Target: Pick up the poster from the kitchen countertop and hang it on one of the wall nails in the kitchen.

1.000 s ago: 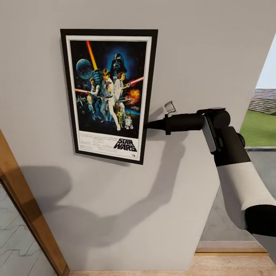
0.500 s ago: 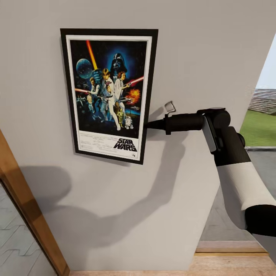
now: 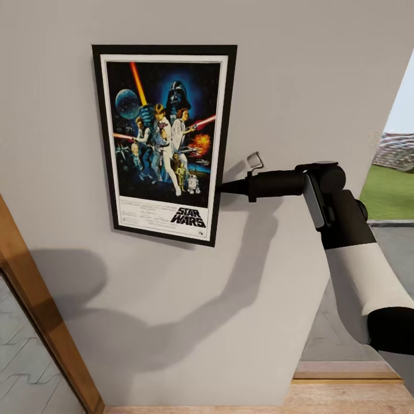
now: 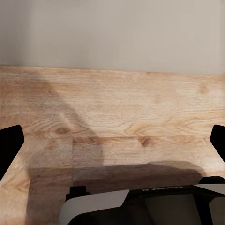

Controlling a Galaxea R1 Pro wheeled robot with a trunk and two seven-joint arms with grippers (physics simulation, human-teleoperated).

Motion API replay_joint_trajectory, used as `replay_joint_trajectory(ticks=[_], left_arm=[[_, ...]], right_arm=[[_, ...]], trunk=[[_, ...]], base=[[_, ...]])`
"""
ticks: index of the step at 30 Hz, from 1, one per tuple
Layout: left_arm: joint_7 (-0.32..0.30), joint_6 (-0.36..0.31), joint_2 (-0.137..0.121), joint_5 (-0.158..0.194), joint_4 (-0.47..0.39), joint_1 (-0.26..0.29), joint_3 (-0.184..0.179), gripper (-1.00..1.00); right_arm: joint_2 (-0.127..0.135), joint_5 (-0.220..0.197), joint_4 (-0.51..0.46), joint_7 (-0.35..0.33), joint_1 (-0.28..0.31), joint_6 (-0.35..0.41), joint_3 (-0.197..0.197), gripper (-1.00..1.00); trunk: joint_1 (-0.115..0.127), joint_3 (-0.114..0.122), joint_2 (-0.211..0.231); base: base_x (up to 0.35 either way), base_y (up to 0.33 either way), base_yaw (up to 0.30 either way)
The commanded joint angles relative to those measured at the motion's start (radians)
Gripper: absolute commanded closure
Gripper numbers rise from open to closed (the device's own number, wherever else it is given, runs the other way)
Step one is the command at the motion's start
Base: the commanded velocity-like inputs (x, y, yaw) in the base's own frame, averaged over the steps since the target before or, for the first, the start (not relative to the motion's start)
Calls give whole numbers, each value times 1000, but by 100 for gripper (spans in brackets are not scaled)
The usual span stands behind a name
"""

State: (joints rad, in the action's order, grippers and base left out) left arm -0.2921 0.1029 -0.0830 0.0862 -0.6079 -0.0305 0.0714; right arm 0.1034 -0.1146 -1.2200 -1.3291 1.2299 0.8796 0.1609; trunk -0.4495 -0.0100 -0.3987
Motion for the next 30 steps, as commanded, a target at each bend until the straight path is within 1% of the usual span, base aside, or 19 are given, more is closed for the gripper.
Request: replay_joint_trajectory(ticks=[1, 27, 29, 30], left_arm=[[-7, -2, 0, 9, -1, 0, 2, -100], [-7, -2, 0, 9, -1, 0, 2, -100], [-6, 1, 10, 14, 0, 0, 4, -100], [-7, 1, 10, 14, 0, 0, 4, -100]], right_arm=[[1, -8, 0, -1, 1, 11, 2, 100], [1, -7, 7, 2, 1, 13, 2, 100], [1, -5, 9, 10, 2, 9, -4, 100], [1, -5, 9, 10, 2, 9, -4, 100]], trunk=[[-1, -1, -1], [-1, -1, -1], [-1, -1, -1], [-1, -1, -1]], base=[[0, 0, 0], [0, 0, 0], [0, 0, 0], [0, 0, 0]])
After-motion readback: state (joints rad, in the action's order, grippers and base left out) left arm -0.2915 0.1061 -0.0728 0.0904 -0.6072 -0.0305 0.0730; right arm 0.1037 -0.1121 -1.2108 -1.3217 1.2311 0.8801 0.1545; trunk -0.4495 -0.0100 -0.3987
